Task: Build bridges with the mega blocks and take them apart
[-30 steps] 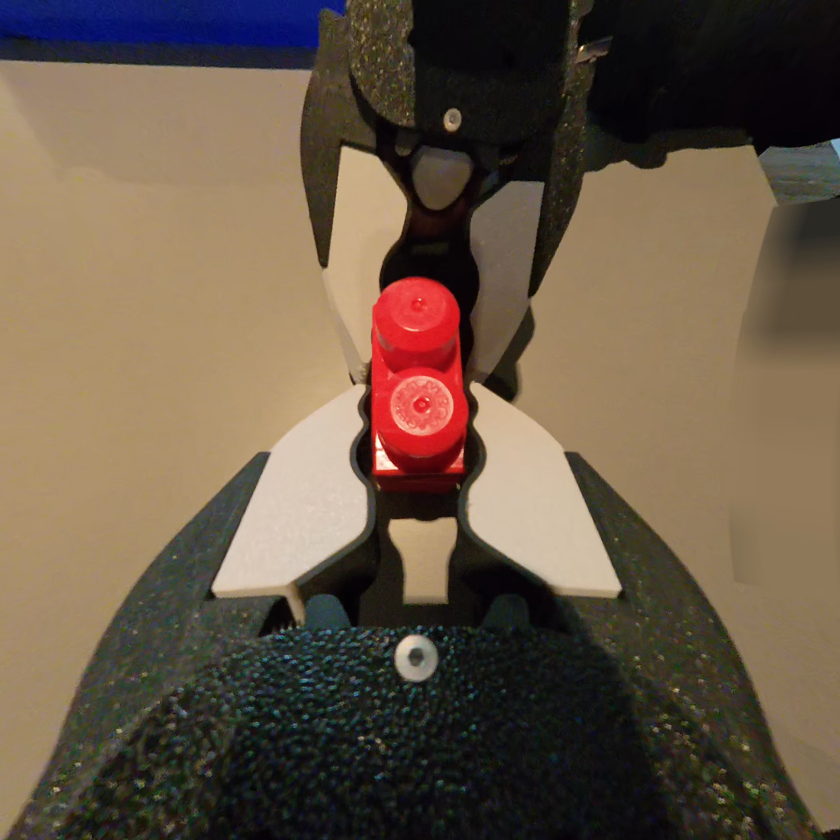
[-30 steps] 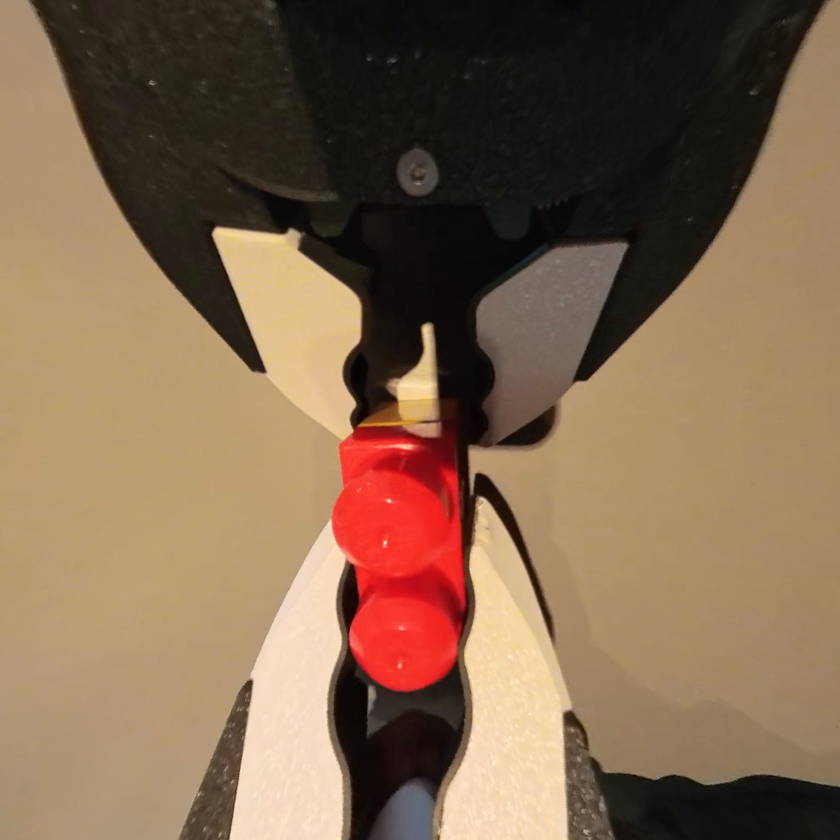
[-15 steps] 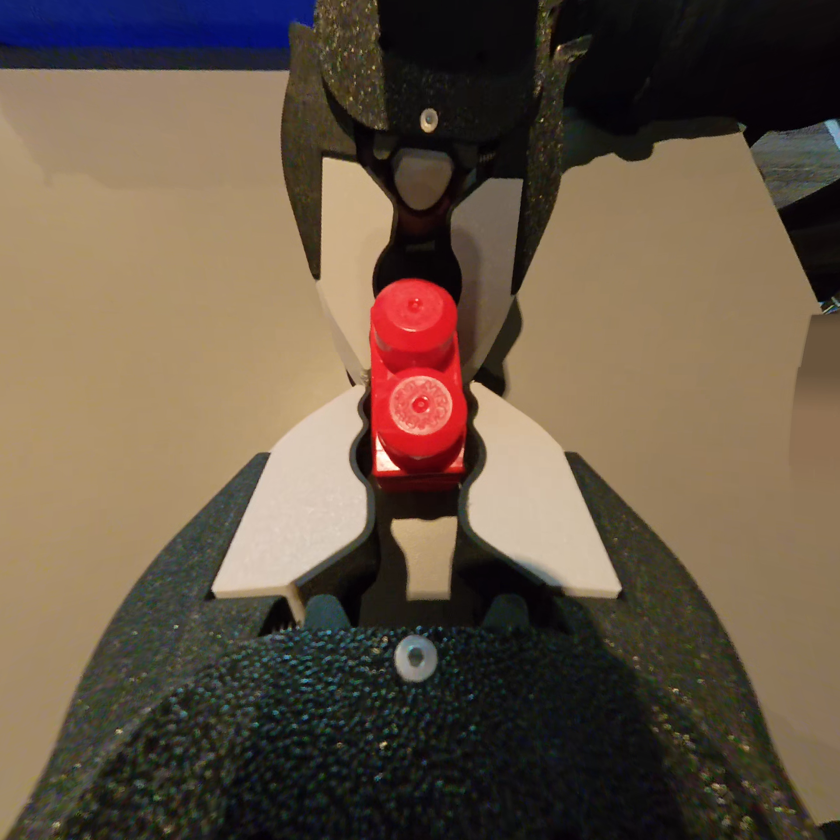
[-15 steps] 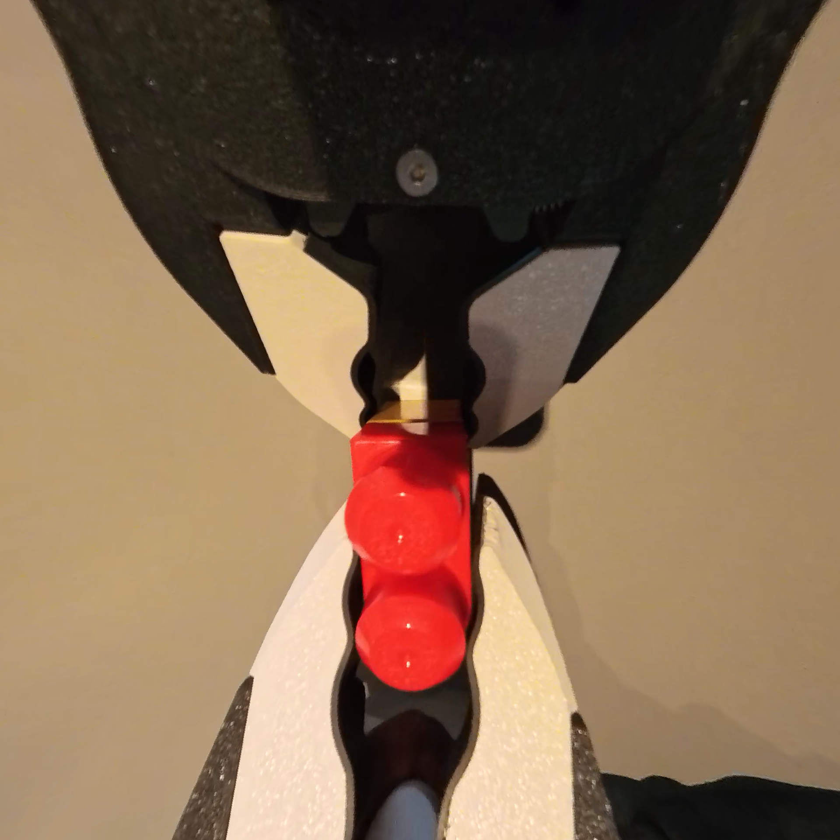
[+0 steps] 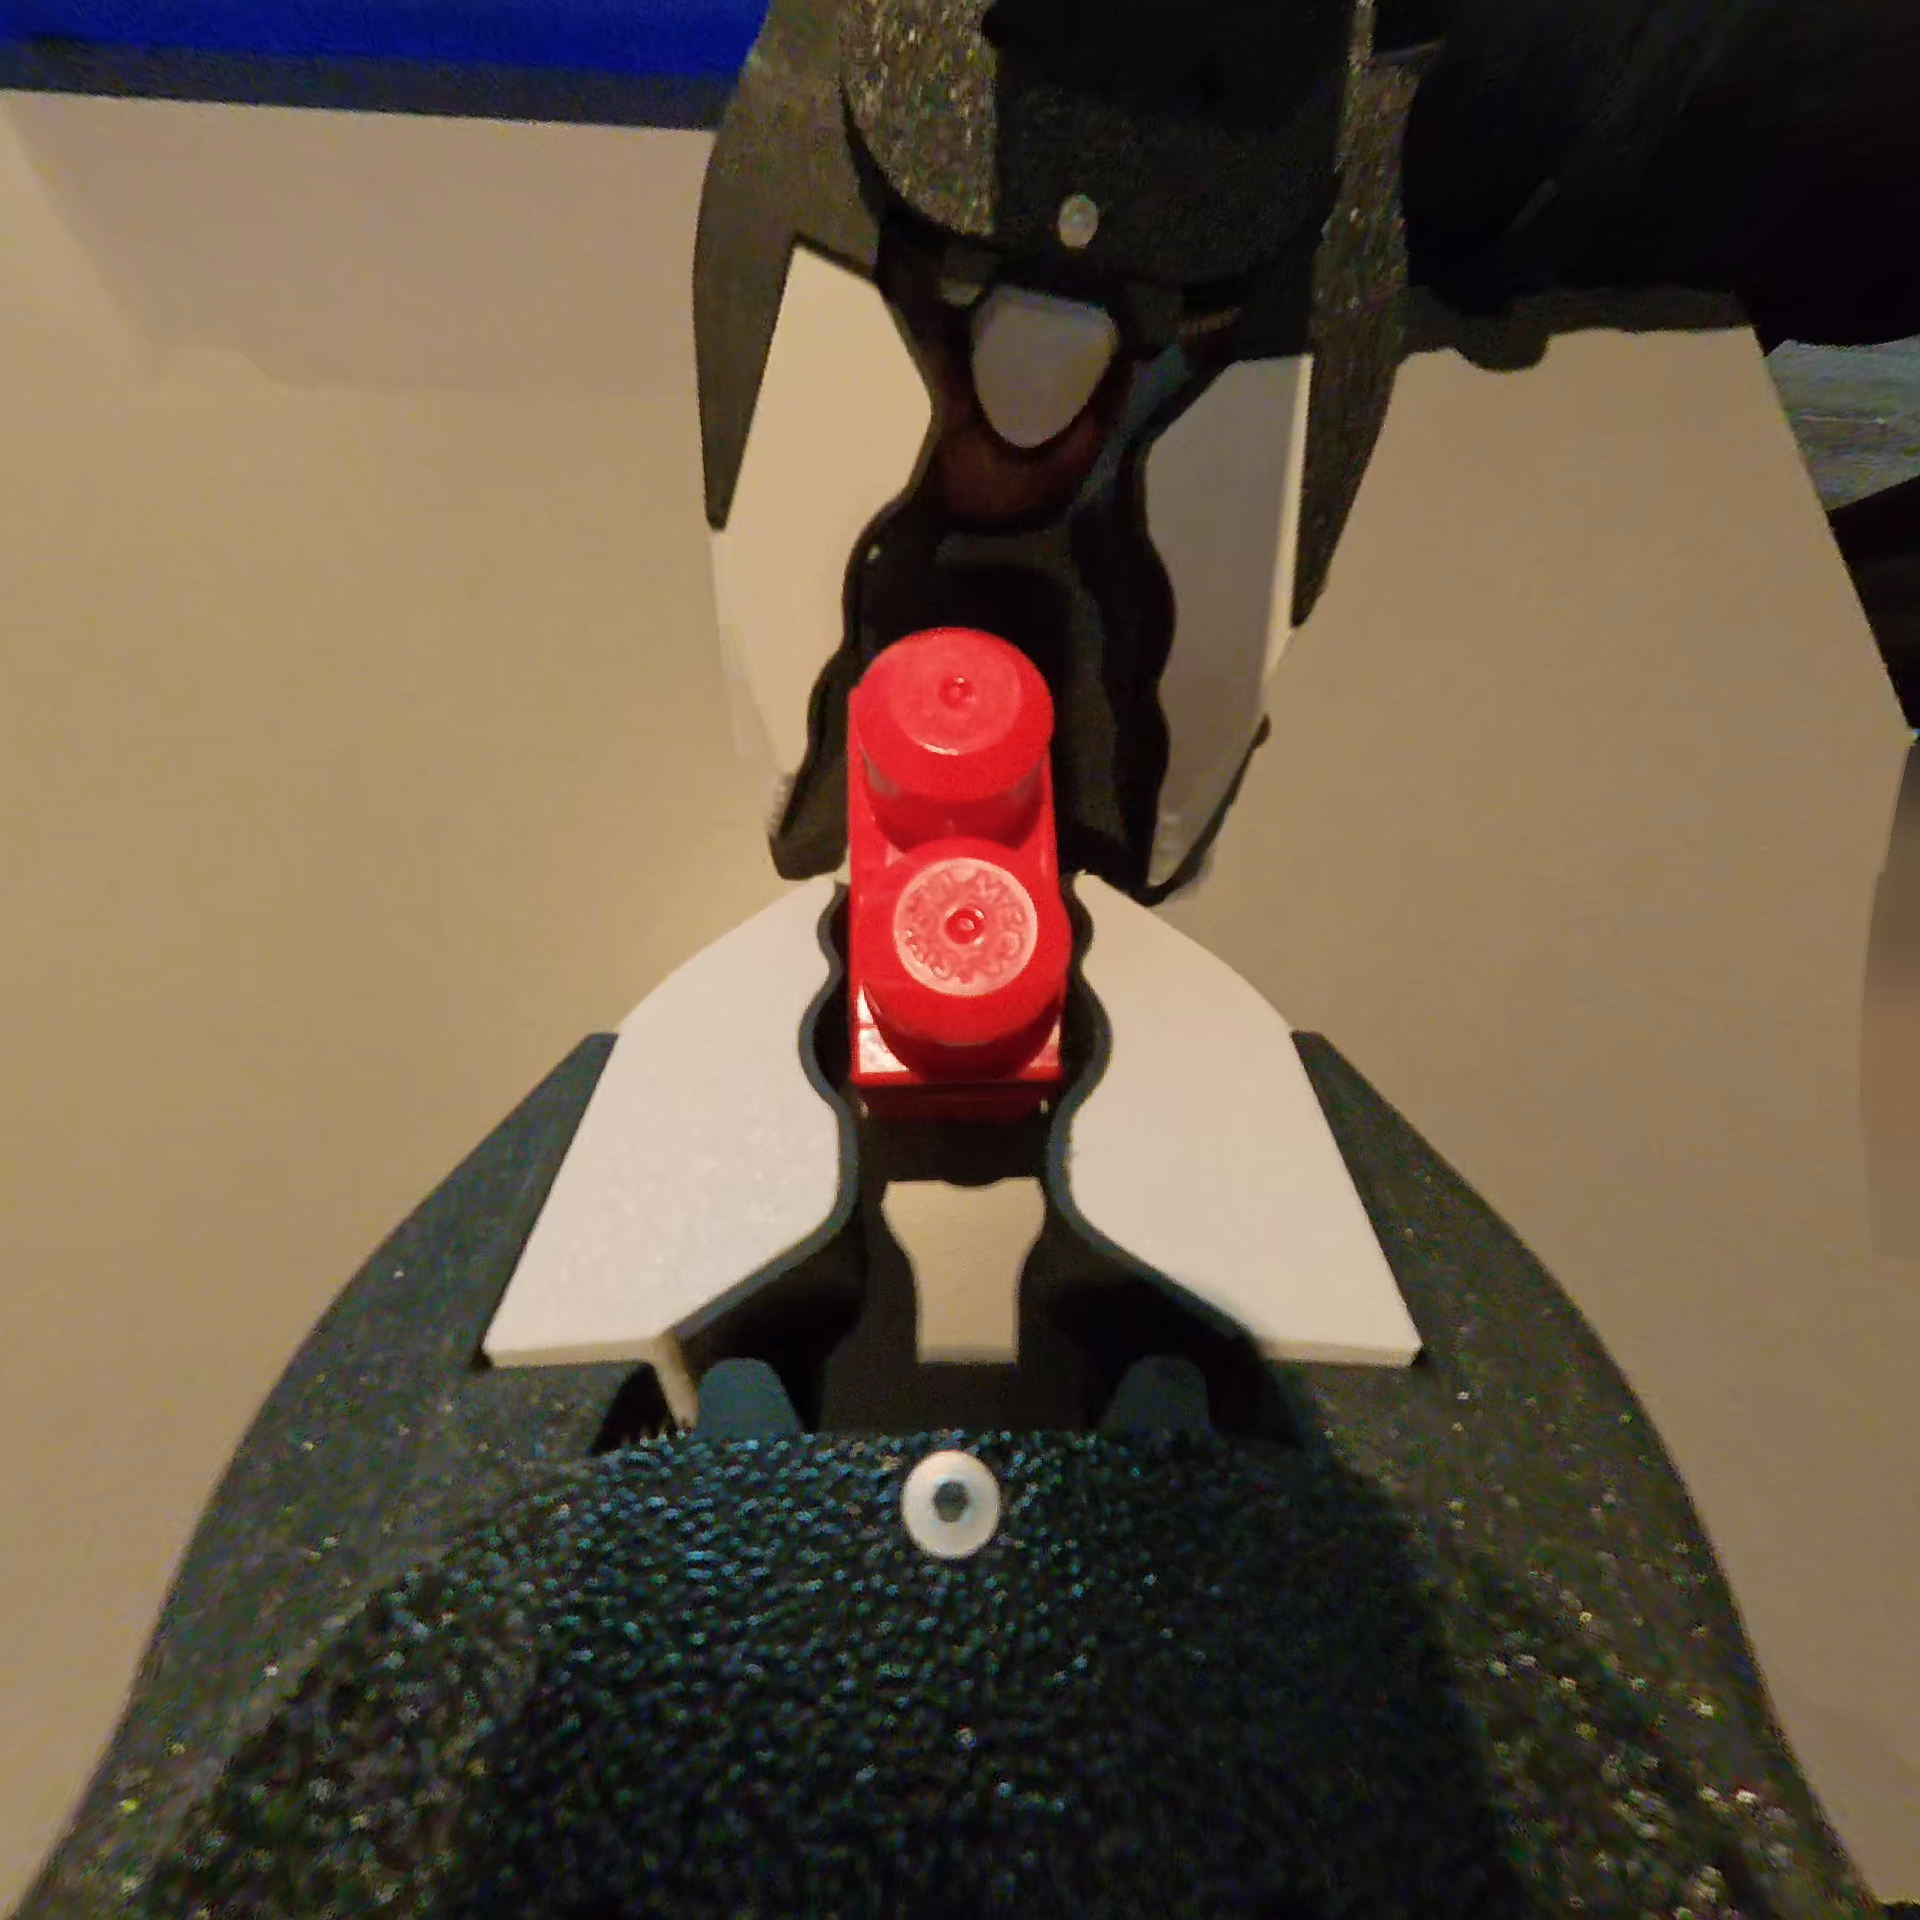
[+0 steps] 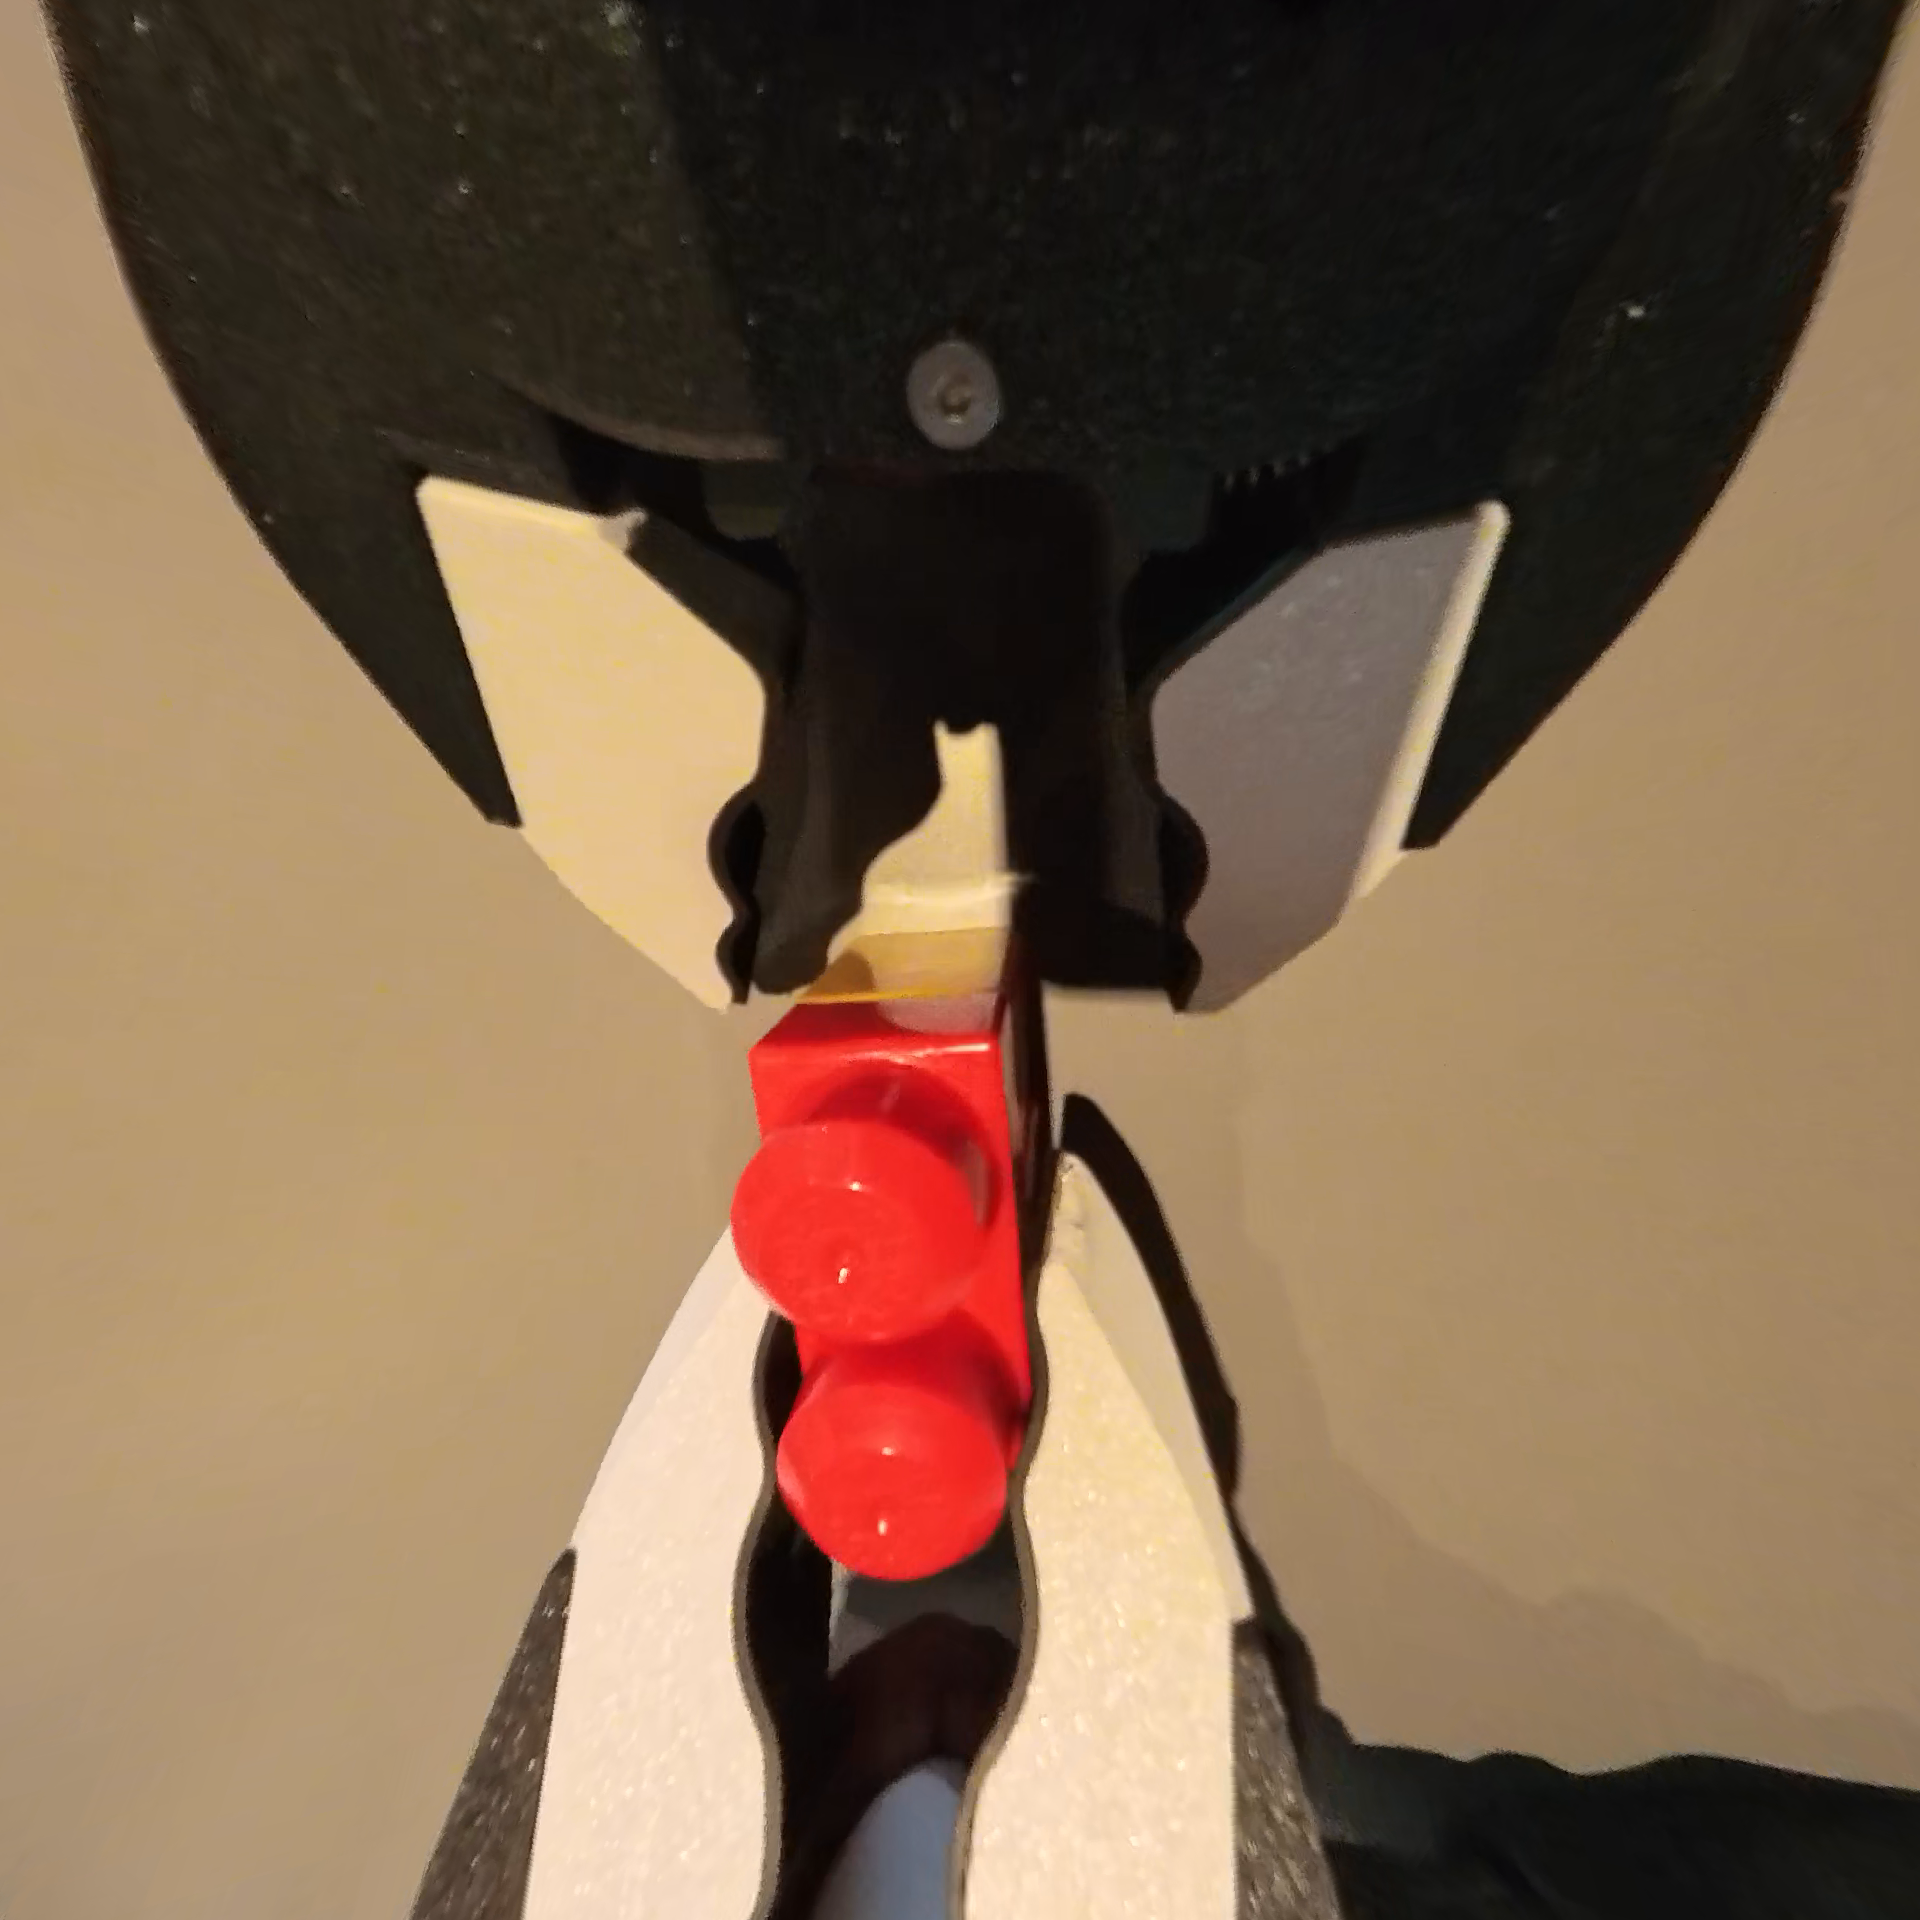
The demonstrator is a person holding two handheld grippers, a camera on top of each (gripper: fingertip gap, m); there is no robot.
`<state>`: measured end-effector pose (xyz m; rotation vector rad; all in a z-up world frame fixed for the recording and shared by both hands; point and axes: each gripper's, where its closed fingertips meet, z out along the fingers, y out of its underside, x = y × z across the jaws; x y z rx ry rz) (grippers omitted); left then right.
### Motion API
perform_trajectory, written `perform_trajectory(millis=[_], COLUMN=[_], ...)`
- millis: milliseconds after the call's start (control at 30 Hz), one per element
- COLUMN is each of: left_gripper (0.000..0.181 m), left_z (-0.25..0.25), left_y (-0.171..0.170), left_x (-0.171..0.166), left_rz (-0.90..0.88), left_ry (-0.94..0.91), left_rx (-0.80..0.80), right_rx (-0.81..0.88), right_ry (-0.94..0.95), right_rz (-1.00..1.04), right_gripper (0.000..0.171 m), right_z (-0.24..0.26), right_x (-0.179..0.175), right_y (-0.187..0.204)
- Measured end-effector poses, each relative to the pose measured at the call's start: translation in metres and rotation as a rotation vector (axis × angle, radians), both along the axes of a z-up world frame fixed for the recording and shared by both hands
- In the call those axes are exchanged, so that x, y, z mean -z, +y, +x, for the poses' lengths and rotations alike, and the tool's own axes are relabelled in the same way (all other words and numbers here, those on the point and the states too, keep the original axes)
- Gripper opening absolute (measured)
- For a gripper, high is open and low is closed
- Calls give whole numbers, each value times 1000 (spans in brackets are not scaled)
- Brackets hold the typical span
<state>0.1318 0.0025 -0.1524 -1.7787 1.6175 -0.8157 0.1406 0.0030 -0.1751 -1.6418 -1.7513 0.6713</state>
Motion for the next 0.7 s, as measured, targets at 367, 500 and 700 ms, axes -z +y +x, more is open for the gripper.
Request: perform_trajectory(millis=[367, 500, 700], left_gripper=[36, 38, 44], left_z=[-1, -5, -26], left_y=[0, -1, -5], left_x=[0, 1, 12], left_rz=[14, 26, 20], left_ry=[14, 29, 112], left_rx=[1, 23, 67], right_rx=[39, 29, 33], right_ry=[216, 199, 198], right_rz=[49, 63, 49], right_gripper=[49, 38, 38], right_z=[-5, -6, -4], right_x=[-30, -28, -27], right_y=[10, 8, 9])
